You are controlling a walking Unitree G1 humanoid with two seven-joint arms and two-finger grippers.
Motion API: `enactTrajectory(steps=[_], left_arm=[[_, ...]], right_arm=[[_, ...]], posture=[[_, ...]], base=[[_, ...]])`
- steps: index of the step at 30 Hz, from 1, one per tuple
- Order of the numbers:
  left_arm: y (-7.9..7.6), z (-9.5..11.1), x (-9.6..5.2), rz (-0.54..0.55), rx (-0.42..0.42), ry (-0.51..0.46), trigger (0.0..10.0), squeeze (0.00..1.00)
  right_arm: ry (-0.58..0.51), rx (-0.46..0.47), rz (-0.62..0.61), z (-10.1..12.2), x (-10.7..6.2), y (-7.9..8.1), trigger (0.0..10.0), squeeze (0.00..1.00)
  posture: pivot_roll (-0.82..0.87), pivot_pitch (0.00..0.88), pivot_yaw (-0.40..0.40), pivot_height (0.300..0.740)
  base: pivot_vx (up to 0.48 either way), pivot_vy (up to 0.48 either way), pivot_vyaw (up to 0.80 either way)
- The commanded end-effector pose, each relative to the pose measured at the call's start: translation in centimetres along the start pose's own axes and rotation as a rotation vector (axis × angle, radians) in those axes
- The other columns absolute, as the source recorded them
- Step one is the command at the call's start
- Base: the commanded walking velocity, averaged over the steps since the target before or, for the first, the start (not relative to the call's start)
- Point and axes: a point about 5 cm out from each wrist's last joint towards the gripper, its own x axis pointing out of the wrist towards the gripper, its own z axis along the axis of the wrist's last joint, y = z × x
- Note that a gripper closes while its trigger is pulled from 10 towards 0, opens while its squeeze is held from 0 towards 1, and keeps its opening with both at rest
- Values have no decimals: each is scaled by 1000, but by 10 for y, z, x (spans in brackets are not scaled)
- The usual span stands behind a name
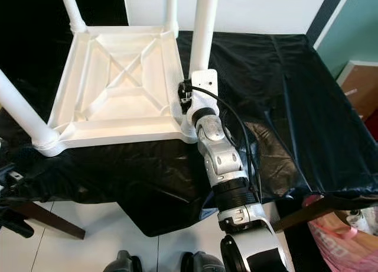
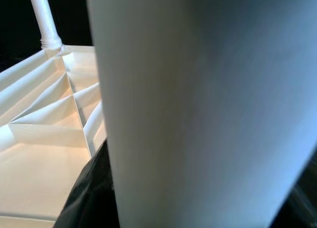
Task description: Building children table
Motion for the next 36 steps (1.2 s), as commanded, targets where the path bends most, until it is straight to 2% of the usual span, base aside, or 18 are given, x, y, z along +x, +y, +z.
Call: enactTrajectory(steps=[1, 3, 4, 5, 7, 8, 9, 10, 12, 14, 16, 17, 19, 23, 24, 25, 30, 36], left_arm=[[11, -5, 2, 93, 4, 43, 10000, 0], [16, -6, 3, 123, -6, 51, 10000, 0], [22, -6, 4, 162, -1, 54, 10000, 0], [22, -6, 4, 162, -1, 54, 10000, 0], [37, -12, 7, 235, 16, 104, 10000, 0], [37, -12, 7, 235, 16, 104, 10000, 0], [52, -16, 11, 309, 62, 148, 10000, 0], [52, -16, 11, 309, 62, 148, 10000, 0], [64, -16, 17, 388, 74, 164, 10000, 0], [64, -16, 17, 388, 74, 164, 10000, 0], [75, -10, 30, 491, 94, 146, 10000, 0], [75, -10, 30, 491, 94, 146, 10000, 0], [80, 5, 50, 583, 80, 78, 10000, 0], [81, 7, 56, 602, 44, 53, 10000, 0], [78, 8, 62, 598, 53, 59, 10000, 0], [74, 8, 73, 585, 73, 70, 10000, 0], [71, 5, 80, 570, 66, 76, 10000, 0], [75, -9, 75, 596, 53, 113, 10000, 0]], right_arm=[[13, 22, -10, 1, 2, 0, 10000, 0], [12, 36, -16, 2, 2, 0, 10000, 0], [16, 85, -26, 2, 2, -1, 10000, 0], [16, 85, -26, 2, 2, -1, 10000, 0], [27, 170, -56, 2, 2, -5, 10000, 0], [27, 170, -56, 2, 2, -5, 10000, 0], [37, 240, -79, 1, 1, -9, 10000, 0], [37, 240, -79, 1, 1, -9, 10000, 0], [44, 285, -88, 0, 0, -9, 10000, 0], [44, 285, -88, 0, 0, -9, 10000, 0], [52, 337, -99, -2, -1, -10, 10000, 0], [52, 337, -99, -2, -1, -10, 10000, 0], [53, 415, -106, -2, -3, -11, 10000, 0], [54, 453, -108, -1, -4, -10, 10000, 0], [52, 510, -111, 0, -6, -10, 10000, 0], [50, 620, -113, 2, -8, -10, 10000, 0], [55, 714, -116, 2, -12, -12, 10000, 0], [72, 825, -130, -3, -20, -17, 10000, 0]], posture=[[44, 135, -91, 740], [44, 135, -91, 740], [41, 136, -85, 740], [41, 136, -85, 740], [36, 139, -78, 740], [36, 139, -78, 740], [38, 142, -74, 740], [38, 142, -74, 740], [38, 144, -70, 740], [38, 144, -70, 740], [34, 149, -68, 740], [34, 149, -68, 740], [25, 159, -58, 740], [25, 159, -58, 740], [8, 164, -46, 740], [-2, 167, -41, 740], [-17, 177, -32, 740], [-30, 184, -24, 740]], base=[[0, 0, 0], [0, 0, 0], [0, 0, 0], [0, 0, 0], [0, 0, 0], [0, 0, 0], [0, 0, 0], [0, 0, 0], [0, 0, 0], [0, 0, 0], [0, 0, 0], [0, 0, 0], [0, 0, 0], [0, 0, 0], [0, 0, 0], [0, 0, 0], [0, 0, 0], [0, 0, 0]])
